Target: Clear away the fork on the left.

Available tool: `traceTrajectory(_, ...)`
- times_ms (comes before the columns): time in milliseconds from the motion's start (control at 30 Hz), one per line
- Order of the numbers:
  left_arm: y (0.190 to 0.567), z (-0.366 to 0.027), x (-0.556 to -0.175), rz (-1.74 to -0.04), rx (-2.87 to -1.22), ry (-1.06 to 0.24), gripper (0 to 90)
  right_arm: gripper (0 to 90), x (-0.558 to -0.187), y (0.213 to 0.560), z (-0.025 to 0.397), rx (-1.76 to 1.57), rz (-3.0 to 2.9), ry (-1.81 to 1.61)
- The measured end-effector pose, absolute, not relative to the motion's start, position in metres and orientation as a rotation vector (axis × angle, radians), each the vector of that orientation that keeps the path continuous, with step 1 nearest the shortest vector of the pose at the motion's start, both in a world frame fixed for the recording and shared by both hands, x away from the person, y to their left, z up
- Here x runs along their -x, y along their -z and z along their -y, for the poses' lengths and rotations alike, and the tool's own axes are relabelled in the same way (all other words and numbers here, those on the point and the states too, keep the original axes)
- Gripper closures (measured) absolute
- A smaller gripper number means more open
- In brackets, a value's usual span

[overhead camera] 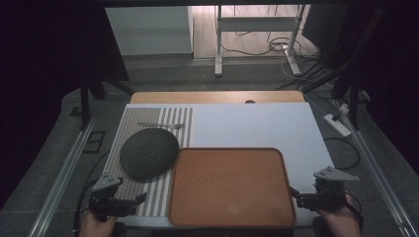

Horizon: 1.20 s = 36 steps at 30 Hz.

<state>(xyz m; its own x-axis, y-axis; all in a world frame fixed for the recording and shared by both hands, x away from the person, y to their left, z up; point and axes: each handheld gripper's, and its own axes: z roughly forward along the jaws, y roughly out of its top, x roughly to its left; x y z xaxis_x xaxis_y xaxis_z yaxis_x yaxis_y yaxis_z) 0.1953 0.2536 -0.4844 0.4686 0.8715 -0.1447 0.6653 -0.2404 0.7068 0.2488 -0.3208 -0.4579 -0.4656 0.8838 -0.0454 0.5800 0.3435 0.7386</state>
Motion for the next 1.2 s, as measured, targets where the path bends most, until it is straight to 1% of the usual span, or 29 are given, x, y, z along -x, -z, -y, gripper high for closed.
traceTrajectory(200,0.485,-0.250,-0.197,-1.261,-2.029,-0.363,0.0,0.0,-0.249,0.458,0.321,-1.300,-2.167,-0.916)
traceTrajectory(567,0.485,-0.253,-0.197,-1.272,-2.007,-0.335,0.0,0.0,-0.250,0.458,0.319,-1.283,-2.184,-0.904)
traceTrajectory(833,0.485,-0.259,-0.199,-1.265,-1.968,-0.288,0.0,0.0,-0.250,0.459,0.318,-1.274,-2.196,-0.884)
traceTrajectory(1067,0.483,-0.258,-0.205,-1.253,-1.968,-0.335,0.0,0.0,-0.251,0.459,0.317,-1.278,-2.197,-0.882)
traceTrajectory(1200,0.485,-0.259,-0.209,-1.252,-1.972,-0.328,0.0,0.0,-0.251,0.459,0.316,-1.265,-2.206,-0.876)
